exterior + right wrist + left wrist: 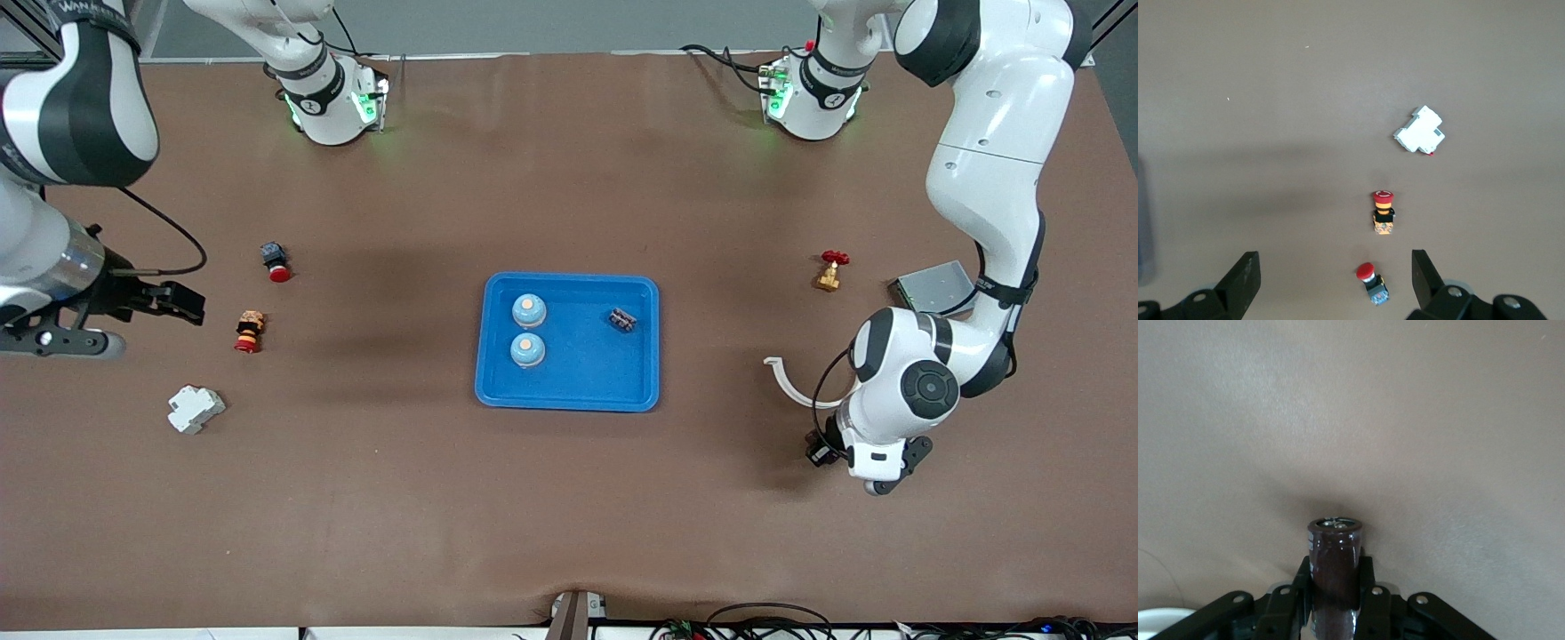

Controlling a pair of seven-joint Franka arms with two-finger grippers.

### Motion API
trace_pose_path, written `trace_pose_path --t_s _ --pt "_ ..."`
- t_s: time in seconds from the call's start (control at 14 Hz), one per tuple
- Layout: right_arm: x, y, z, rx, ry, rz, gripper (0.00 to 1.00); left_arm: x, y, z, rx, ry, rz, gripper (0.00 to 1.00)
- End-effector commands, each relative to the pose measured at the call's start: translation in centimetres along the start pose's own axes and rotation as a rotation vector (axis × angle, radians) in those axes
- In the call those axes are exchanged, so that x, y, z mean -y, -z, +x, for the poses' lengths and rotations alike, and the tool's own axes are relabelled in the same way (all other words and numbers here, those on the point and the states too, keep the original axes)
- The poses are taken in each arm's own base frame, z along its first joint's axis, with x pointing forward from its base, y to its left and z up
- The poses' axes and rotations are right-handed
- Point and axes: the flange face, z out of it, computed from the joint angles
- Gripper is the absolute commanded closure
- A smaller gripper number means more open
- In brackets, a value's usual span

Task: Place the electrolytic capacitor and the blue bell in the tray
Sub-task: 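Lift the capacitor toward the tray while the right arm retracts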

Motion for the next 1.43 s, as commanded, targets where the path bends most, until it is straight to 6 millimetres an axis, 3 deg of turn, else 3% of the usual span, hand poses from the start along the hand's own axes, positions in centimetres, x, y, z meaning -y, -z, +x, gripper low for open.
trace_pose_path --t_s 0.0,0.14,0.29,0.43,0.72,1.15,1.36 --pt "-2.5 2.6 -2.2 -0.012 0.003 0.022 0.00 -0.3 3.4 0.3 0.003 0.021 0.013 1.00" --pt "-3.3 3.9 -3.0 -0.009 -0.019 0.072 0.00 -1.0 6.4 -0.1 0.017 0.048 0.048 1.00" --pt "-3.3 5.3 -3.6 -0.009 -0.021 0.084 0.00 -3.0 8.8 -1.8 0.054 0.082 0.061 1.00" --pt "-3.6 6.3 -3.7 -0.012 -0.027 0.086 0.00 -4.5 9.3 -3.9 0.088 0.133 0.075 1.00" --pt "-3.8 6.5 -3.5 -0.020 -0.036 0.086 0.00 -7.7 10.5 -8.1 0.121 0.233 0.052 1.00" --pt "-3.6 6.2 -3.4 -0.013 -0.045 0.104 0.00 -14.0 10.7 -17.9 0.113 0.290 0.055 1.00" --pt "-3.6 6.2 -3.4 -0.012 -0.044 0.104 0.00 -15.9 10.3 -22.1 0.106 0.297 0.060 1.00"
